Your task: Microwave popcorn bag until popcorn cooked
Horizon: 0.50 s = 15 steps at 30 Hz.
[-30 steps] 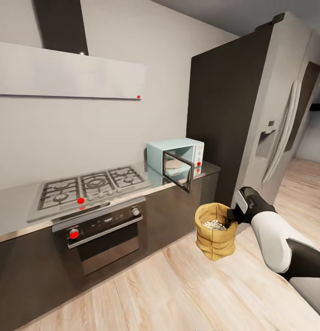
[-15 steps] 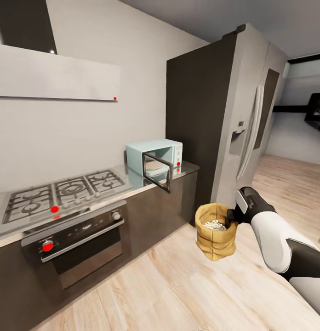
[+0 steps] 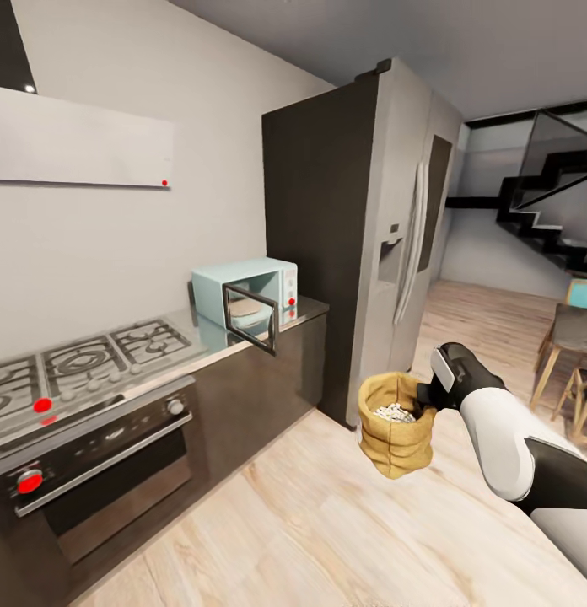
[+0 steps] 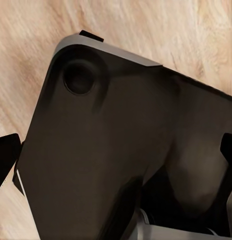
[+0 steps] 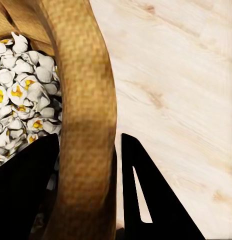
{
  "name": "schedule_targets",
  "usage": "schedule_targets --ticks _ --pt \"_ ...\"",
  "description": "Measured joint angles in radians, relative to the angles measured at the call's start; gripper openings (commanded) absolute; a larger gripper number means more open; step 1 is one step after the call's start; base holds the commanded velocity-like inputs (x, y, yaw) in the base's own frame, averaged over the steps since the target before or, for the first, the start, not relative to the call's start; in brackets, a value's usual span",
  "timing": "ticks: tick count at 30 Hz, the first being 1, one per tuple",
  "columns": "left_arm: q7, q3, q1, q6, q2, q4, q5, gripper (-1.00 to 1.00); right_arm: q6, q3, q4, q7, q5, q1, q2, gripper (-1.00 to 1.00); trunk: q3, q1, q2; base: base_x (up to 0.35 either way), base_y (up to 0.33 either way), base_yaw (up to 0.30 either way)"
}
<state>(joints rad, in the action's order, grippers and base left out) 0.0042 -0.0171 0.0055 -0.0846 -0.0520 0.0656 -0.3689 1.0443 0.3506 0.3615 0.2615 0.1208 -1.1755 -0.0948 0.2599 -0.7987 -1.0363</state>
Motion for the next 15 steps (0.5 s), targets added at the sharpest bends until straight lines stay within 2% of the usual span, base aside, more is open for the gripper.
schedule_targets --ticks 10,15 --pt "0.000 0.000 0.000 0.000 0.000 0.000 0.000 1.00 0.000 0.000 0.000 -0.002 0.001 0.000 -0.001 -1.00 0.000 0.000 0.000 0.000 0.000 -0.275" --pt "0.000 0.000 0.000 0.000 0.000 0.000 0.000 1.00 -0.001 0.000 0.000 0.001 0.001 0.000 0.000 -1.00 0.001 0.000 0.000 0.000 0.000 -0.039"
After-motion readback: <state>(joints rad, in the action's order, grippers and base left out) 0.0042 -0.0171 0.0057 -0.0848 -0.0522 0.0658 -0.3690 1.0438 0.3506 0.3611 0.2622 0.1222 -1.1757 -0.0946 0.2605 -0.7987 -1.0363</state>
